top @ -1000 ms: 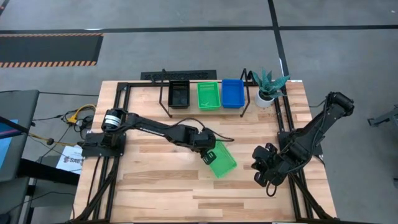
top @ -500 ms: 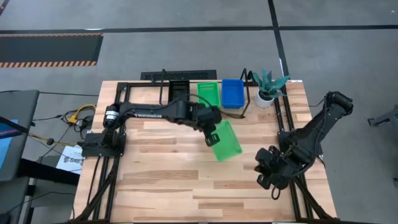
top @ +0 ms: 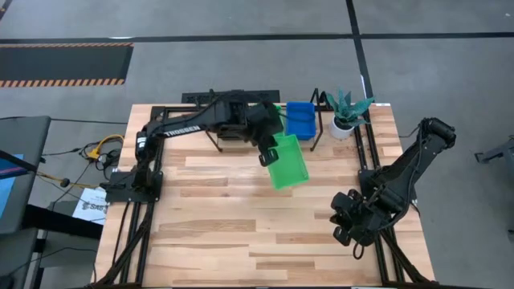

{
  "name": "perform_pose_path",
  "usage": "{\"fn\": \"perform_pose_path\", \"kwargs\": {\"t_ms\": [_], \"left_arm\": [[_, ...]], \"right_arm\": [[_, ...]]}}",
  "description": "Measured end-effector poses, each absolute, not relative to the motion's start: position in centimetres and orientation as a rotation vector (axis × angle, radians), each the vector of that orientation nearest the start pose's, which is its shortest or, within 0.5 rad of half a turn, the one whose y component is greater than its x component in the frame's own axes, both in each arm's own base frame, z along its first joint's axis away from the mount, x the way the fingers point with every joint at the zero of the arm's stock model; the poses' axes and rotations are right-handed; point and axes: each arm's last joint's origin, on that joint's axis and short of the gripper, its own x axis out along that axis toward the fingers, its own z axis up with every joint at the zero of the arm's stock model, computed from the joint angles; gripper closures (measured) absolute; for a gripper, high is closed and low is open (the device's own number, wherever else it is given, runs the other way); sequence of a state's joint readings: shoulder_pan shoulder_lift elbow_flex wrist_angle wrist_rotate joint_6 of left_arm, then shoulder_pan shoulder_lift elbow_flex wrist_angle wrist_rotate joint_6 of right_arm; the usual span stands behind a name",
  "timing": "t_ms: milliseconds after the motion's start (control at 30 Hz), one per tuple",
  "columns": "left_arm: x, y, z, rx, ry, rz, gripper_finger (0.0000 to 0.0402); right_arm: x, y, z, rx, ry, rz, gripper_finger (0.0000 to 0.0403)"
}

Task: Stack baskets on shelf by color
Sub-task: Stack the green bin on top of the other green bins on the shelf

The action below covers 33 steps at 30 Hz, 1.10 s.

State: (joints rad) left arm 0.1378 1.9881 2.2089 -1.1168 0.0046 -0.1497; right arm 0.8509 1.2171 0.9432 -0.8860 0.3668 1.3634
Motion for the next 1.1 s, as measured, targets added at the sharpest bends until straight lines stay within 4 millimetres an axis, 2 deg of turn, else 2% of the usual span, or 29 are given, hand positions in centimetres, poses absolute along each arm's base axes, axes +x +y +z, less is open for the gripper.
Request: {"fn": "perform_pose_path", "kwargs": {"t_ms": [267, 433, 600, 700, 833, 933, 1100], "left_arm": [[39.8, 9.0, 40.3, -0.136, 0.819, 0.128, 0.0401], [38.7, 12.6, 39.8, -0.06, 0.86, 0.124, 0.0401], [37.5, 17.2, 38.7, 0.015, 0.915, 0.158, 0.0401], [36.5, 20.1, 38.7, 0.015, 0.888, 0.221, 0.0401], [35.9, 23.7, 37.2, 0.006, 0.887, 0.234, 0.0401], [36.3, 25.6, 35.7, 0.015, 0.888, 0.231, 0.0401], [36.7, 27.0, 33.6, 0.023, 0.939, 0.212, 0.0401]], "right_arm": [[15.6, 15.3, 25.6, 0.573, 0.999, -0.293, 0.0349], [16.3, 14.5, 25.6, 0.559, 0.986, -0.318, 0.0349], [17.3, 13.2, 25.6, 0.494, 0.984, -0.333, 0.0349], [18.0, 11.8, 25.5, 0.424, 0.986, -0.374, 0.0349], [19.4, 8.9, 25.4, 0.353, 1.002, -0.441, 0.0349], [20.3, 6.7, 25.5, 0.324, 1.011, -0.468, 0.0349], [20.9, 4.0, 26.1, 0.334, 1.015, -0.424, 0.0349]]}}
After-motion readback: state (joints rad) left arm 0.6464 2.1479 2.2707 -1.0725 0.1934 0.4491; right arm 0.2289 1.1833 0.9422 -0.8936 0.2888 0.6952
